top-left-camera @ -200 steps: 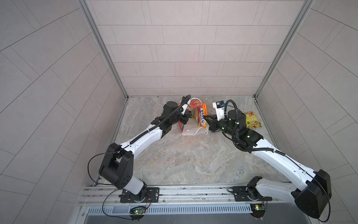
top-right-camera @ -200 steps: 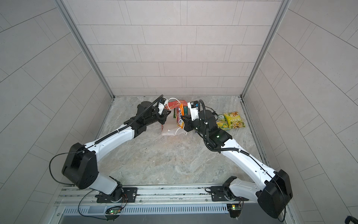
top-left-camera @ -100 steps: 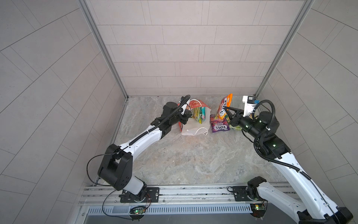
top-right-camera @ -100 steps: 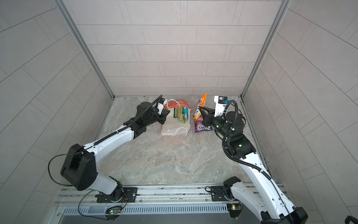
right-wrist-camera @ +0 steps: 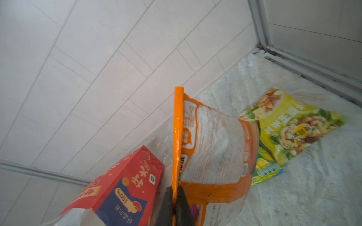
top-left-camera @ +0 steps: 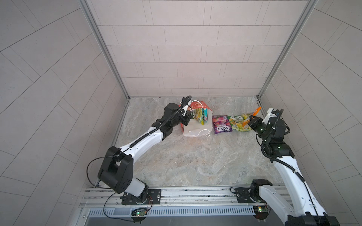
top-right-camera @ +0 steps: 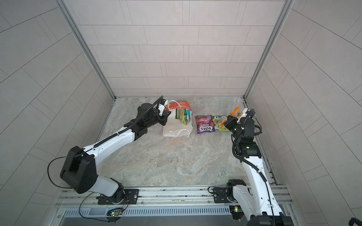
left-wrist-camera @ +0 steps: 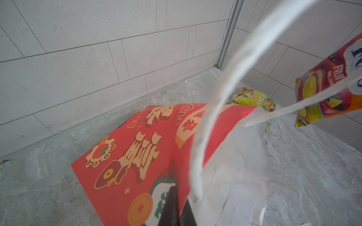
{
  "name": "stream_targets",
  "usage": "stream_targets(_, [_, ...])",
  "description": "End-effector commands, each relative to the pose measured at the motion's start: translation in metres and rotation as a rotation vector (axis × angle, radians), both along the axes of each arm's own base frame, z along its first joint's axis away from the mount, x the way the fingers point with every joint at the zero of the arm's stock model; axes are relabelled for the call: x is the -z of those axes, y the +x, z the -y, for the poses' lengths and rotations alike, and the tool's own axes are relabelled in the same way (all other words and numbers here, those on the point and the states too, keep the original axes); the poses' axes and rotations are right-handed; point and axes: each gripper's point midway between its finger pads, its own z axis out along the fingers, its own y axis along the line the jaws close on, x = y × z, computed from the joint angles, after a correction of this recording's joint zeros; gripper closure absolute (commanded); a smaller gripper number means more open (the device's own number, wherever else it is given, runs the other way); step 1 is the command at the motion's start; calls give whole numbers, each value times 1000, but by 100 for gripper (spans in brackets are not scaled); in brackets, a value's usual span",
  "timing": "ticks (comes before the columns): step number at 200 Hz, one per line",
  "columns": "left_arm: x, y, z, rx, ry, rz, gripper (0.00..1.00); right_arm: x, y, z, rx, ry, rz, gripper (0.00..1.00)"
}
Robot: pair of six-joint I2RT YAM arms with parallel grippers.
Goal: Take the snacks out of the paper bag
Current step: Place the snack at the middle-right of the table.
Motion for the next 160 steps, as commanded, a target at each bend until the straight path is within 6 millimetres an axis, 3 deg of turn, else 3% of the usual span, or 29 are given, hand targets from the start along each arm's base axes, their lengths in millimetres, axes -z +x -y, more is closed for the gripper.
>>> stream_targets(1, [0, 0, -10, -30, -4, -4, 100, -7, -6, 24, 131, -11, 28, 100])
stream_targets(23, [2, 1, -13, -38, -7, -3, 100, 15, -9, 42, 214, -16, -25, 100])
stream_targets(89, [8, 4, -12, -27, -38, -2, 100, 37, 8, 64, 261, 20, -94, 100])
stream_targets(125, [12, 6, -8, -10, -46, -9, 100, 68, 3, 74, 290, 88, -169, 100])
stream_targets(150, [10, 5, -9, -9, -50, -4, 100, 98, -11, 82, 300, 140, -236, 100])
stream_targets(158, [9, 5, -8, -4, -53, 0, 100, 99, -14, 85, 302, 147, -233, 100])
stream_targets(160, [9, 4, -8, -2, -54, 1, 100, 109, -18, 85, 304, 149, -253, 100])
